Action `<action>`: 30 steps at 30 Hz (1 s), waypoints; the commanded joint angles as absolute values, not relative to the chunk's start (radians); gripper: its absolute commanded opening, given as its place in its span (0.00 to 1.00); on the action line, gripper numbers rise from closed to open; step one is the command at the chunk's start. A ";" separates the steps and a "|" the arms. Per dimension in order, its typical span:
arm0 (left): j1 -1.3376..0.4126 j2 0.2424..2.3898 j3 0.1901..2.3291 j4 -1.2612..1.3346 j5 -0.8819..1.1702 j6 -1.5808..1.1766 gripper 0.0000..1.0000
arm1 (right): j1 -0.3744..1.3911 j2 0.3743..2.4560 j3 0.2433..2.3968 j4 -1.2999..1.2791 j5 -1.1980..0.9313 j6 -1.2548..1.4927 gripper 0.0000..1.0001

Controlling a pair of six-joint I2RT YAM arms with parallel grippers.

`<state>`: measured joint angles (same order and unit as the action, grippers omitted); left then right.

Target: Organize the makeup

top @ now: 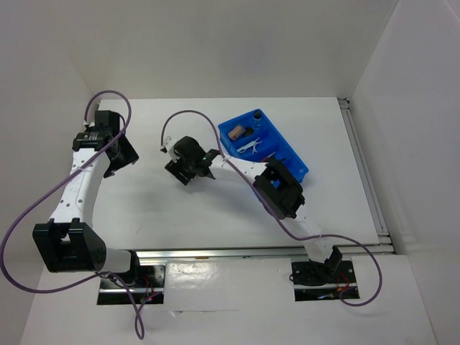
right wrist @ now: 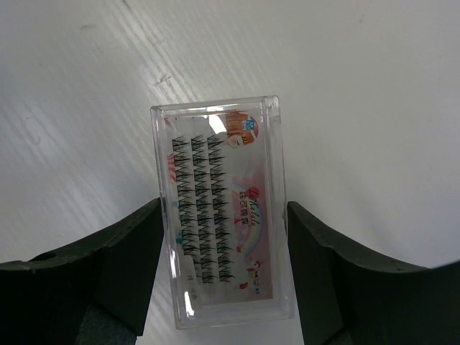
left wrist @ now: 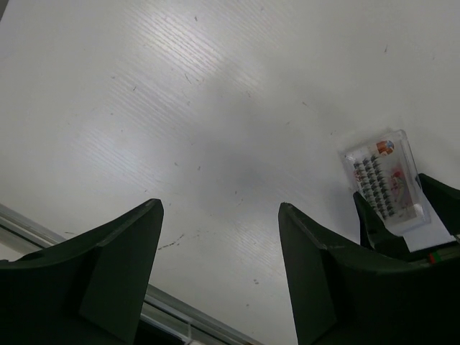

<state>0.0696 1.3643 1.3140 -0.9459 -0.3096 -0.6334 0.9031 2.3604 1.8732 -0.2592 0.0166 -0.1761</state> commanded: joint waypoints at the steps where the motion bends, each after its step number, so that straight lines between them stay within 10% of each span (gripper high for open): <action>1: 0.075 1.368 1.385 -0.963 -0.324 -0.643 0.79 | 0.913 2.125 1.902 -0.316 0.125 -0.112 0.56; 15: 0.075 1.350 1.356 -0.954 -0.249 -0.652 0.79 | 0.689 1.617 1.588 -0.877 0.313 0.920 0.56; 30: 0.075 1.313 1.328 -0.945 -0.207 -0.652 0.79 | 0.531 1.158 1.058 -0.603 0.411 1.370 0.57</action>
